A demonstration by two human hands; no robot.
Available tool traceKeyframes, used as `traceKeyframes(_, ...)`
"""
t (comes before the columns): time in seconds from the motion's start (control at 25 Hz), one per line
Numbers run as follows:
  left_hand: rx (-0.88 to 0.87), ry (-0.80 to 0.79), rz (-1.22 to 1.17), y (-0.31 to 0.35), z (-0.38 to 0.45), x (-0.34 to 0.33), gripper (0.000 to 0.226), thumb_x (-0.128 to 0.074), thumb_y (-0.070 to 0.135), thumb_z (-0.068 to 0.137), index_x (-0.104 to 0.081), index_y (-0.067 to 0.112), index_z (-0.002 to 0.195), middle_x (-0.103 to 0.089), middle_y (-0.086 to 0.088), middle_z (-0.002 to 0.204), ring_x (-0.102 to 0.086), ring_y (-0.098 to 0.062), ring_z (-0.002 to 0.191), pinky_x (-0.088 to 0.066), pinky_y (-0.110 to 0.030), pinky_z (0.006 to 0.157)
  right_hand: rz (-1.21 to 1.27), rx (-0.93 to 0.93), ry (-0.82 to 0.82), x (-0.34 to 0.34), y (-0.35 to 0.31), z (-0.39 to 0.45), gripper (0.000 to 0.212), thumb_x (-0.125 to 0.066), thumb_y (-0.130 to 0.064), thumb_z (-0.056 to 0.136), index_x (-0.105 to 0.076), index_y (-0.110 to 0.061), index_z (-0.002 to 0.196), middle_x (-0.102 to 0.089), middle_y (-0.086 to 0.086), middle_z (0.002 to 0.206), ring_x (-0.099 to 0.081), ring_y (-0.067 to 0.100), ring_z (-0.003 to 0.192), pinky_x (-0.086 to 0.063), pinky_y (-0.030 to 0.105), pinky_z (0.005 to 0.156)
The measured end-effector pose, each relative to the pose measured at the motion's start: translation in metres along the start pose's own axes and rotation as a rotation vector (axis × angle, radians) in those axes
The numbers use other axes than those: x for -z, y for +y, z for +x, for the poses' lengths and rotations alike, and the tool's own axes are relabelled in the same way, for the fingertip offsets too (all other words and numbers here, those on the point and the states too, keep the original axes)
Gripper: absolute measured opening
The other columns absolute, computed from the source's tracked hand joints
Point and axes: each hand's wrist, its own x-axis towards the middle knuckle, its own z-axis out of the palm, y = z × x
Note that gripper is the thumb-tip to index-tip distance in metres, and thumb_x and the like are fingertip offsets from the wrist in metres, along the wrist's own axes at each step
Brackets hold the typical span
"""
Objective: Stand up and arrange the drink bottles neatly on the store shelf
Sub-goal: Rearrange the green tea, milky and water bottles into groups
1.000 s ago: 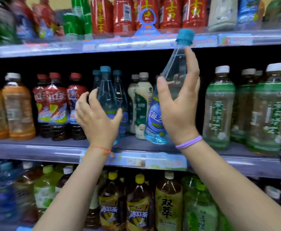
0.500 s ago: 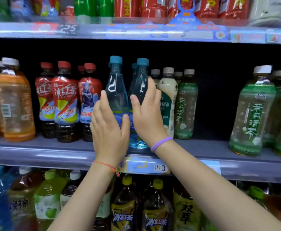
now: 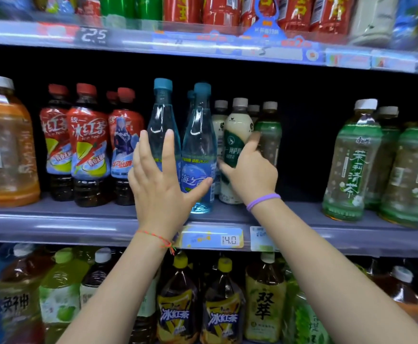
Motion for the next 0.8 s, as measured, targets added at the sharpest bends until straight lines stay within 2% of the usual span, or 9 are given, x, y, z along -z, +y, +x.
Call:
traceKeyframes(0.12,0.035,0.012,0.008,0.003,0.000,0.001,0.098,-0.054,0.070,0.080,-0.024,0.015,0.155,-0.017,-0.025,0.159,-0.023,-0.043,0.144,-0.030,-0.058,0.108,0.048,-0.017,-0.019,0.005,0.008,0.001,0.089,-0.062,-0.054,0.088,-0.020,-0.002,0.146,-0.068,0.009,0.109,-0.068,0.032,0.096,-0.038,0.031,0.063)
traceKeyframes(0.24,-0.036,0.141,0.023,0.028,-0.006,0.007,0.077,-0.060,0.045,0.081,-0.043,0.005,0.145,-0.028,-0.028,0.154,-0.026,-0.044,0.144,-0.019,-0.057,0.117,0.088,-0.021,0.019,0.020,0.033,-0.004,0.069,-0.063,-0.054,0.085,-0.032,-0.007,0.124,-0.064,0.009,0.103,-0.066,0.033,0.087,-0.036,0.032,0.060)
traceKeyframes(0.32,-0.178,0.206,-0.099,0.056,-0.009,0.007,0.057,-0.059,0.028,0.081,-0.056,0.002,0.132,-0.046,-0.024,0.143,-0.043,-0.042,0.134,-0.027,-0.054,0.115,0.127,-0.017,0.040,0.027,0.055,-0.008,0.062,-0.062,-0.056,0.084,-0.032,-0.010,0.113,-0.062,0.008,0.102,-0.061,0.031,0.080,-0.036,0.033,0.057)
traceKeyframes(0.4,-0.258,0.125,-0.289,0.081,-0.010,0.007,0.048,-0.059,0.022,0.081,-0.059,0.002,0.125,-0.058,-0.017,0.127,-0.055,-0.037,0.118,-0.038,-0.049,0.105,0.185,0.003,0.019,0.033,0.070,-0.011,0.059,-0.060,-0.058,0.086,-0.031,-0.012,0.110,-0.061,0.009,0.105,-0.059,0.030,0.077,-0.040,0.035,0.056)
traceKeyframes(0.52,-0.300,0.029,-0.235,0.100,-0.011,0.002,0.060,-0.060,0.040,0.083,-0.055,0.007,0.134,-0.057,-0.013,0.129,-0.053,-0.033,0.122,-0.033,-0.051,0.109,0.343,0.083,-0.032,0.041,0.083,-0.016,0.051,-0.049,-0.059,0.094,-0.037,-0.013,0.114,-0.060,0.007,0.106,-0.063,0.034,0.081,-0.050,0.042,0.064)
traceKeyframes(0.64,-0.282,0.037,-0.068,0.098,-0.008,-0.004,0.078,-0.054,0.064,0.085,-0.045,0.016,0.146,-0.048,-0.015,0.144,-0.039,-0.034,0.140,-0.015,-0.060,0.117,0.604,0.128,-0.010,0.047,0.086,-0.016,0.037,-0.031,-0.050,0.103,-0.055,-0.023,0.101,-0.065,-0.001,0.085,-0.062,0.026,0.080,-0.050,0.042,0.070)
traceKeyframes(0.72,-0.256,0.056,0.015,0.093,-0.005,-0.007,0.081,-0.052,0.070,0.084,-0.039,0.024,0.150,-0.042,-0.016,0.150,-0.029,-0.036,0.146,-0.009,-0.064,0.116,0.494,0.138,0.047,0.045,0.087,-0.010,0.032,-0.032,-0.040,0.104,-0.060,-0.025,0.105,-0.061,0.002,0.091,-0.059,0.026,0.083,-0.050,0.042,0.070)
traceKeyframes(0.76,-0.246,0.057,0.047,0.090,-0.004,-0.008,0.080,-0.052,0.069,0.084,-0.036,0.028,0.151,-0.041,-0.016,0.151,-0.027,-0.037,0.147,-0.008,-0.066,0.115,0.341,0.155,0.028,0.042,0.087,-0.006,0.029,-0.035,-0.034,0.103,-0.058,-0.028,0.120,-0.056,0.007,0.104,-0.057,0.029,0.091,-0.050,0.041,0.072)
traceKeyframes(0.8,-0.238,0.053,0.075,0.088,-0.003,-0.010,0.079,-0.052,0.068,0.084,-0.034,0.032,0.152,-0.041,-0.016,0.151,-0.025,-0.038,0.147,-0.009,-0.067,0.114,0.158,0.173,-0.053,0.038,0.085,-0.003,0.036,-0.039,-0.030,0.101,-0.049,-0.032,0.135,-0.048,0.012,0.119,-0.053,0.034,0.102,-0.050,0.040,0.075)
